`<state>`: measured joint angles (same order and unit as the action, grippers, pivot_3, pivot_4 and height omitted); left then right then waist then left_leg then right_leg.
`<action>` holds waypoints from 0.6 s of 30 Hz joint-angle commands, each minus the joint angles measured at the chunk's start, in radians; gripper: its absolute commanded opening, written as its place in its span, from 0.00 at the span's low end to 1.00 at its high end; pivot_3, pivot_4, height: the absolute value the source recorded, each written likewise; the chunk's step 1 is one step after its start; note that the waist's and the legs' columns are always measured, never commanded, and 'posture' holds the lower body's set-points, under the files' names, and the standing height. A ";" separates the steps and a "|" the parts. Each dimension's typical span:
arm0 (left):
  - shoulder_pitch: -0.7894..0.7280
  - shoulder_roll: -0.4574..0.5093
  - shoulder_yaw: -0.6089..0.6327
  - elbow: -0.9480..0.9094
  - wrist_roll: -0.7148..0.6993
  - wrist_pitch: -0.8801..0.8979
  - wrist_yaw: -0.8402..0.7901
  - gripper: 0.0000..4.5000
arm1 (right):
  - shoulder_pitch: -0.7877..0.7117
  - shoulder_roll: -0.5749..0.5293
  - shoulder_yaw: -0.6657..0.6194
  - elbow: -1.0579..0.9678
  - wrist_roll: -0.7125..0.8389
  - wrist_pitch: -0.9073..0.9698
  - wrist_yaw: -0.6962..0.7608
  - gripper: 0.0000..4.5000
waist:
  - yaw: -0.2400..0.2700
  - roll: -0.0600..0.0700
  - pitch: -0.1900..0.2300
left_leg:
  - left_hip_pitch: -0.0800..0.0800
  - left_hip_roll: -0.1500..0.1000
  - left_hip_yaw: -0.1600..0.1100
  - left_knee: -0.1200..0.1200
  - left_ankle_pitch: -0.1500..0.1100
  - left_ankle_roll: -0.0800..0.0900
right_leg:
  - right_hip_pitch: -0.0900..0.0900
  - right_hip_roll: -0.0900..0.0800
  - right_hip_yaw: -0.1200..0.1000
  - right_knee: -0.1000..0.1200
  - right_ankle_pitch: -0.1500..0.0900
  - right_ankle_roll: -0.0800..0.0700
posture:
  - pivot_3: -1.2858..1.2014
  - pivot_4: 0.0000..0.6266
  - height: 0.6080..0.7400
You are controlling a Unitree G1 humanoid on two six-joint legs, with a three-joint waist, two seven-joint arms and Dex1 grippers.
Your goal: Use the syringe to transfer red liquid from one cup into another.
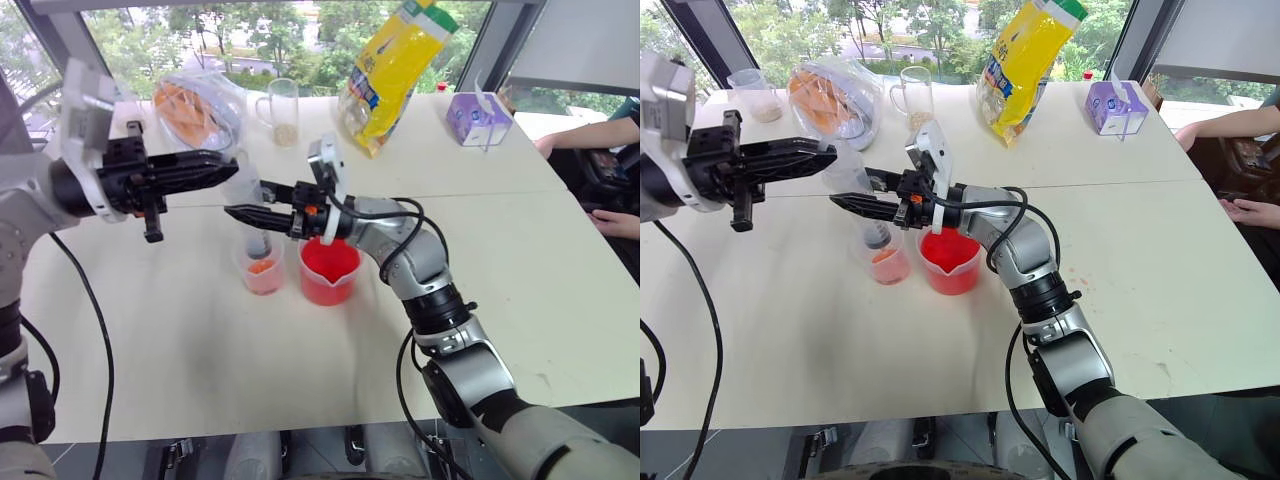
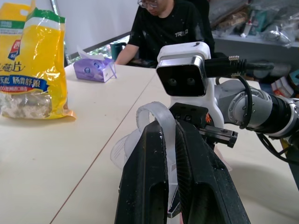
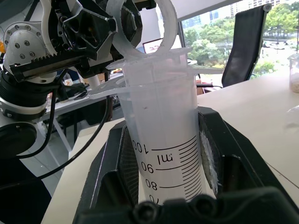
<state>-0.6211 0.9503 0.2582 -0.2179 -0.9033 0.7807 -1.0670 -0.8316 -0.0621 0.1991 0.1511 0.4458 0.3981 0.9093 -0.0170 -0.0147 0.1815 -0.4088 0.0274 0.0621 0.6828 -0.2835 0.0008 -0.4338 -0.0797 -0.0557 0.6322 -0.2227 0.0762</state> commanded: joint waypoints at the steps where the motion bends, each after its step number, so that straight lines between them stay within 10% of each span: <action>1: 0.030 0.003 -0.071 -0.045 0.018 0.030 -0.019 0.02 | -0.096 0.013 -0.128 -0.112 0.084 -0.036 -0.046 0.31 | 0.000 0.000 0.000 | 0.000 0.000 0.000 0.000 0.000 0.000 | 0.000 0.000 0.000 0.000 0.000 0.000 | 0.52 0.24 1.00; 5: -0.009 -0.002 -0.059 -0.024 0.001 0.045 -0.001 0.02 | -0.077 0.021 -0.106 -0.108 0.081 -0.035 -0.041 0.31 | 0.001 0.000 0.000 | 0.000 0.000 0.000 0.000 0.000 0.000 | 0.000 0.000 0.000 0.000 0.000 0.000 | 0.52 0.24 1.00; 14: -0.036 0.017 0.022 0.018 -0.027 0.084 0.031 0.95 | -0.031 0.036 -0.073 -0.127 0.080 -0.004 -0.030 0.31 | -0.003 0.000 0.000 | 0.000 0.000 0.000 -0.001 0.000 0.000 | 0.000 0.000 0.000 0.000 0.000 0.000 | 0.52 0.24 1.00; 18: -0.032 0.059 0.080 0.053 -0.024 0.087 0.026 0.98 | -0.015 0.041 -0.065 -0.136 0.082 0.005 -0.036 0.31 | -0.003 0.001 0.001 | 0.000 0.001 0.000 -0.001 0.000 0.000 | -0.001 0.001 0.000 0.000 0.000 0.000 | 0.52 0.24 1.00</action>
<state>-0.6443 0.9811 0.2715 -0.1700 -0.9262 0.8712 -1.0423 -0.8329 -0.0294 0.1398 0.0545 0.5065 0.4084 0.8704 -0.0199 -0.0136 0.1822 -0.4088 0.0283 0.0621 0.6818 -0.2835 0.0008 -0.4346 -0.0788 -0.0558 0.6322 -0.2227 0.0762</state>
